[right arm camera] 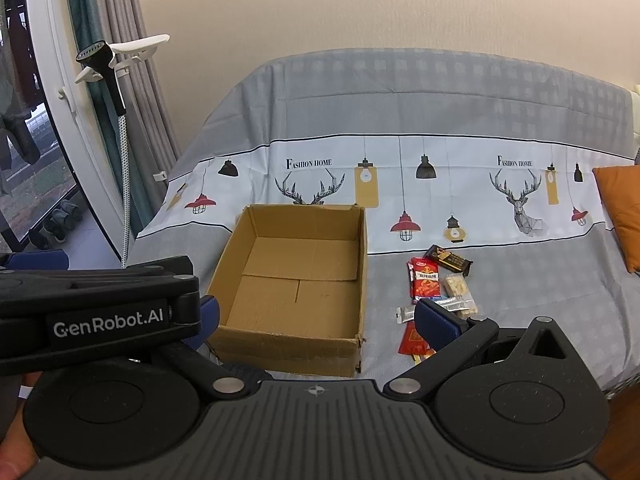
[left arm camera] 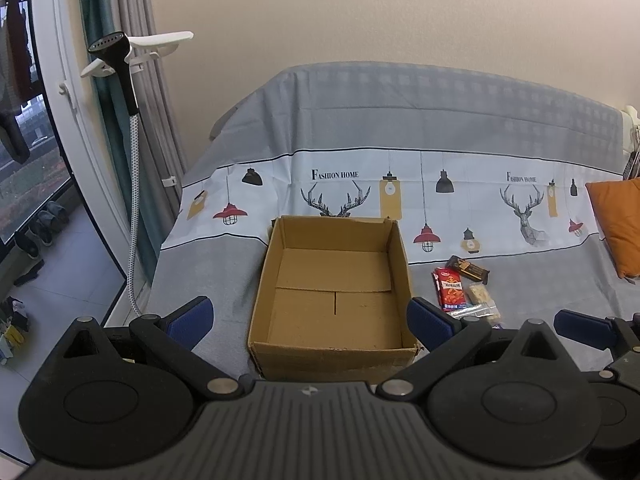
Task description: Organize snacks
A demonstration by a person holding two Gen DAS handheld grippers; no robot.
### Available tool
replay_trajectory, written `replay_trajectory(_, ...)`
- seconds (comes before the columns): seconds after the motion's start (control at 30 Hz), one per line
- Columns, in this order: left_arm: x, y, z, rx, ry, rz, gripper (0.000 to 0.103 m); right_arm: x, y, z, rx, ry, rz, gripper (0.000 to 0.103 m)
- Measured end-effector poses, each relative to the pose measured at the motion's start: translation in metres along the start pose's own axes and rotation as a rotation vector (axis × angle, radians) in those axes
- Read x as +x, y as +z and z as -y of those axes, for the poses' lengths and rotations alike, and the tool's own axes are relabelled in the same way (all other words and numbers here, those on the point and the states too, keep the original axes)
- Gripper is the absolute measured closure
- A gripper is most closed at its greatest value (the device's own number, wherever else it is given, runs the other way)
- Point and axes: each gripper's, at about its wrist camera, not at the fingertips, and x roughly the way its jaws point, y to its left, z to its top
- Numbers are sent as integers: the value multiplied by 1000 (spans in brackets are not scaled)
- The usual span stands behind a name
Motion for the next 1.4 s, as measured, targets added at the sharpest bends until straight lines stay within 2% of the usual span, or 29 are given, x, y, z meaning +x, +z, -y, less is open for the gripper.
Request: replay_trajectory(1.4, 8, -10, 1, 5, -11, -25, 0, 5, -1, 4, -3, 4, -33, 0)
